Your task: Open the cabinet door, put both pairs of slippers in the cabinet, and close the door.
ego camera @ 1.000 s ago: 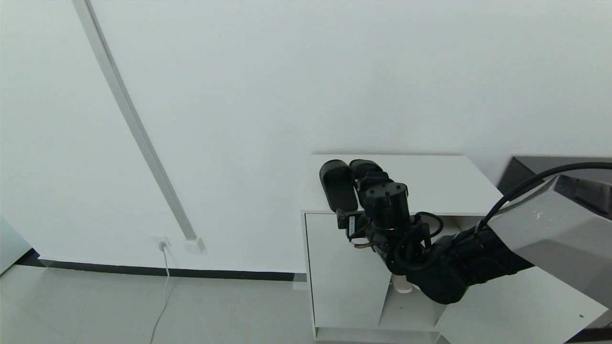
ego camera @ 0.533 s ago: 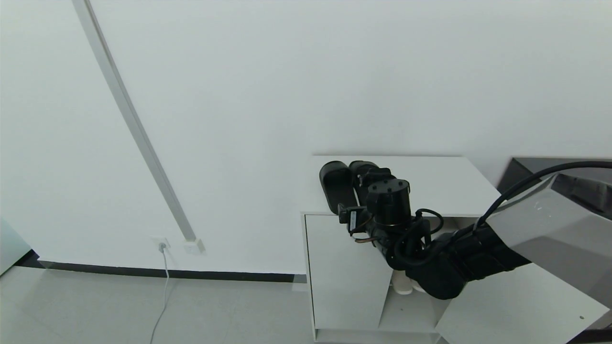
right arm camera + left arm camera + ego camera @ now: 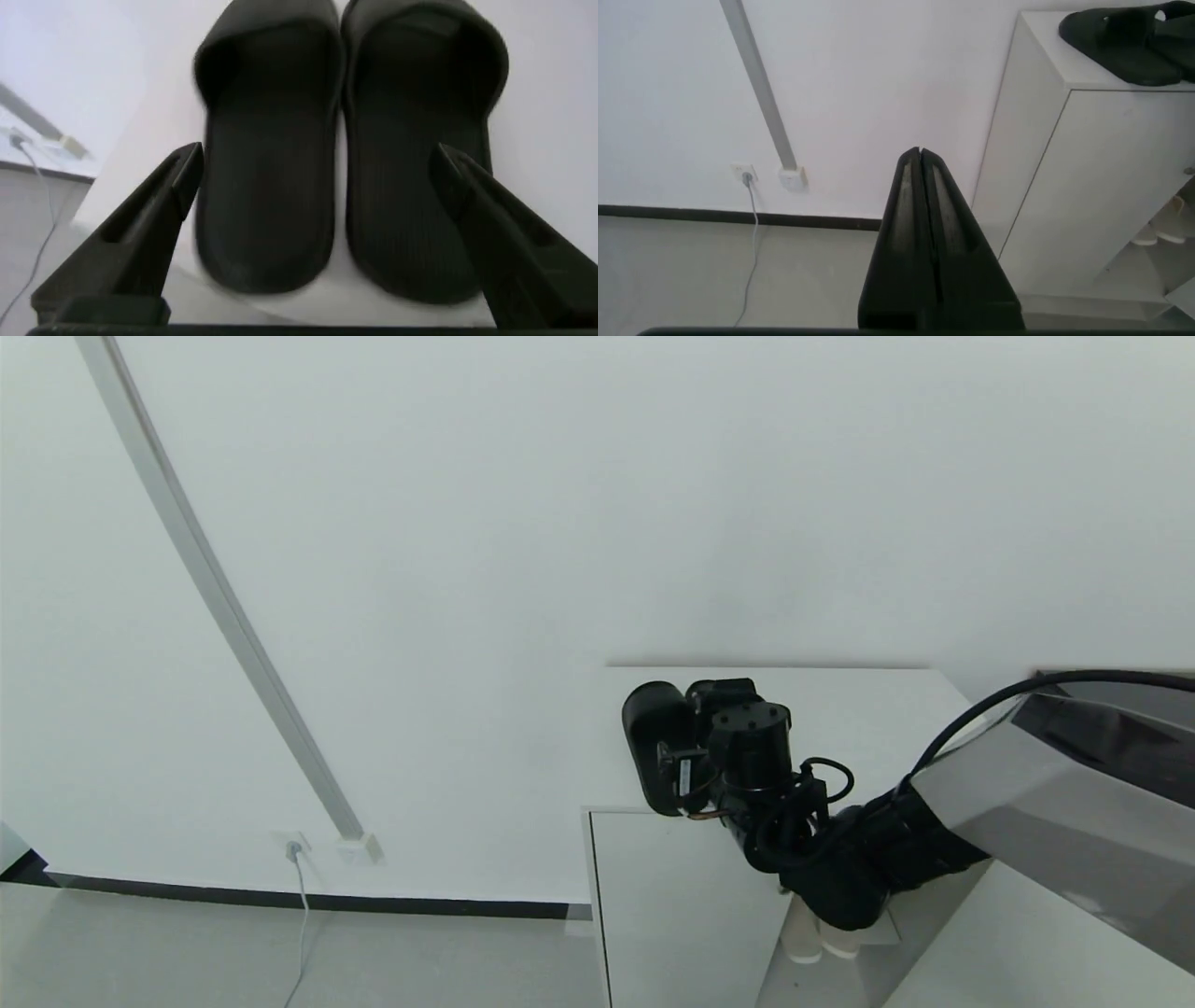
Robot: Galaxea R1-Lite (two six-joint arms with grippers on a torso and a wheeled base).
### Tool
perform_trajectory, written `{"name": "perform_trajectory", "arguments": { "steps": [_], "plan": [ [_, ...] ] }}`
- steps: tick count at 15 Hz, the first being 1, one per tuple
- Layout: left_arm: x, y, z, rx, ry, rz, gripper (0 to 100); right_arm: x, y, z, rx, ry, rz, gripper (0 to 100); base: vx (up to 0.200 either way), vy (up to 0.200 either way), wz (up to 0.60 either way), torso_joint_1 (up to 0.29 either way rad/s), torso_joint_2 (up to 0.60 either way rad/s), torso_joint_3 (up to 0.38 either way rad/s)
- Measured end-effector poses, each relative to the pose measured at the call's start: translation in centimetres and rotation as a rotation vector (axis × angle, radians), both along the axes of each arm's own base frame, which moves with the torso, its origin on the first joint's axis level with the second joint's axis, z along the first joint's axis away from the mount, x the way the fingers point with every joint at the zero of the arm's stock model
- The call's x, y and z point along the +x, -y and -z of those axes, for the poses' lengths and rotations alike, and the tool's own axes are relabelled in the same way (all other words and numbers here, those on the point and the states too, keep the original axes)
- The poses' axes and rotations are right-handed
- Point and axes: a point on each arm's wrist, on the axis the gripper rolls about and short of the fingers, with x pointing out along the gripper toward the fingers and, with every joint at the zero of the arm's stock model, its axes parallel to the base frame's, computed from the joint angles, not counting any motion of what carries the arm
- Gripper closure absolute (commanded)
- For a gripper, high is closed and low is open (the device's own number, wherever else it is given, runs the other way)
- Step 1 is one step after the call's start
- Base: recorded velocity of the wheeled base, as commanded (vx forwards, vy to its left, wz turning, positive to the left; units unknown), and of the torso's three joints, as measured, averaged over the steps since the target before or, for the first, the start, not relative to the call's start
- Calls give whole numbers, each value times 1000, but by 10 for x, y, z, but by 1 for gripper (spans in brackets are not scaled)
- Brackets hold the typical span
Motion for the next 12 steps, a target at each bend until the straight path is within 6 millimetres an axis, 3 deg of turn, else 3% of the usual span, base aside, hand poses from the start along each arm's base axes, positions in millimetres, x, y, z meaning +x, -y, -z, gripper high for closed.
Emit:
{"name": "perform_trajectory", "arguments": {
  "steps": [12],
  "plan": [
    [0, 0, 0, 0, -1, 0, 100, 33, -5, 25, -1, 18, 34, 0, 0, 0, 0, 0, 0, 0]
  ]
}}
